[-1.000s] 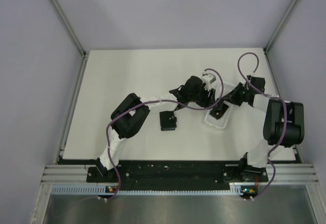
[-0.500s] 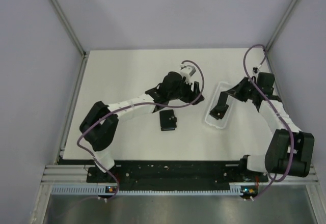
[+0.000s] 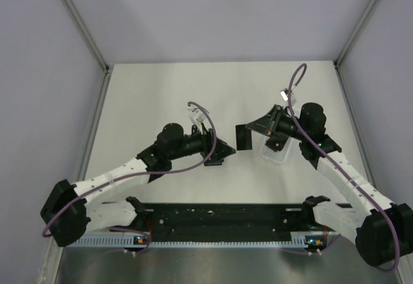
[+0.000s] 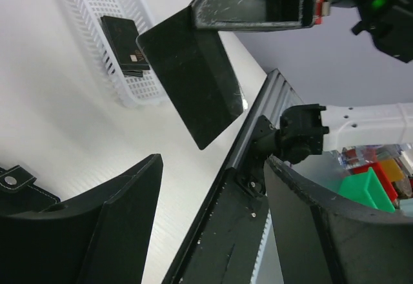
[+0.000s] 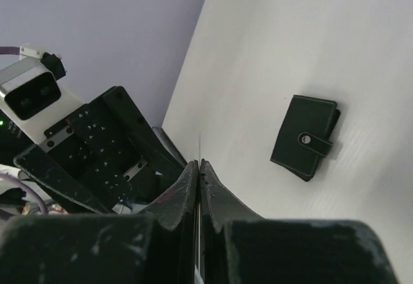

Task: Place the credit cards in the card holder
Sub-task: Pick up the credit card from the storage box.

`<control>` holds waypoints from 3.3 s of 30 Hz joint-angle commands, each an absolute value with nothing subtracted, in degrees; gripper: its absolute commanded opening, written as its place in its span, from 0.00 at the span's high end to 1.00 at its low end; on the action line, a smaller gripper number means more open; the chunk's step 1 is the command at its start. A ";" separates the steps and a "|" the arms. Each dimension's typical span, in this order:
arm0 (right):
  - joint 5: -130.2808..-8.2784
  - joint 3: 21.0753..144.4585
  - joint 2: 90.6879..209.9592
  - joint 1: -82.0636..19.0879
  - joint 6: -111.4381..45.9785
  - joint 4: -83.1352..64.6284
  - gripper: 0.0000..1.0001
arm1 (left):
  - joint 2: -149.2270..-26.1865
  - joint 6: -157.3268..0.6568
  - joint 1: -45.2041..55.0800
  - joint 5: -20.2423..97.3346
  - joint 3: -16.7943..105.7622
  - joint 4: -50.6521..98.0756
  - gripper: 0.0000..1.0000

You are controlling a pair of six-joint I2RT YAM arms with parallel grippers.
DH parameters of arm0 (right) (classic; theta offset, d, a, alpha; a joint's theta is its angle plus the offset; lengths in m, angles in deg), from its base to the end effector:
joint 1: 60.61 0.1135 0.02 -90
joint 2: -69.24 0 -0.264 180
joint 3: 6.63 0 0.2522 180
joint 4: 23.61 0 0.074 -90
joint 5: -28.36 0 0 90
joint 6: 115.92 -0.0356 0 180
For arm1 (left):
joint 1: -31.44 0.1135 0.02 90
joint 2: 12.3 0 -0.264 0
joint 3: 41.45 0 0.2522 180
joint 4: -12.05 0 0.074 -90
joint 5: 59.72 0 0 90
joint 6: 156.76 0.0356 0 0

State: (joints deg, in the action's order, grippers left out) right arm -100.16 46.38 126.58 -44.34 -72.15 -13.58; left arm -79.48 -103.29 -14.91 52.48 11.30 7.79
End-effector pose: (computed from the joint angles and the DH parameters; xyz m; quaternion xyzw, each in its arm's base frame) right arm 0.2124 0.0851 0.2915 -0.0026 0.7727 0.5231 0.3597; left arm 0.1747 -0.2026 0.2751 0.1875 0.7393 -0.5274 0.3743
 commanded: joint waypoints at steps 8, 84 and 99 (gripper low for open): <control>-102.42 40.36 124.35 -36.36 -87.69 -34.70 1.00 | -65.91 -108.85 -15.32 52.79 5.01 1.29 0.30; -92.75 39.31 117.58 -27.22 -74.34 -17.22 1.00 | -60.12 -103.50 -15.24 35.92 4.31 15.87 0.18; -78.19 49.47 131.36 -20.46 -66.18 -4.70 1.00 | -57.30 -99.81 -3.63 31.34 -0.26 25.55 0.25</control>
State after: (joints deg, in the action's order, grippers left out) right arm -88.12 40.80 126.28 -24.96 -71.48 -14.30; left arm -56.31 -102.76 -3.85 32.46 0.19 25.11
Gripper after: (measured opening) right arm 0.006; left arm 0.846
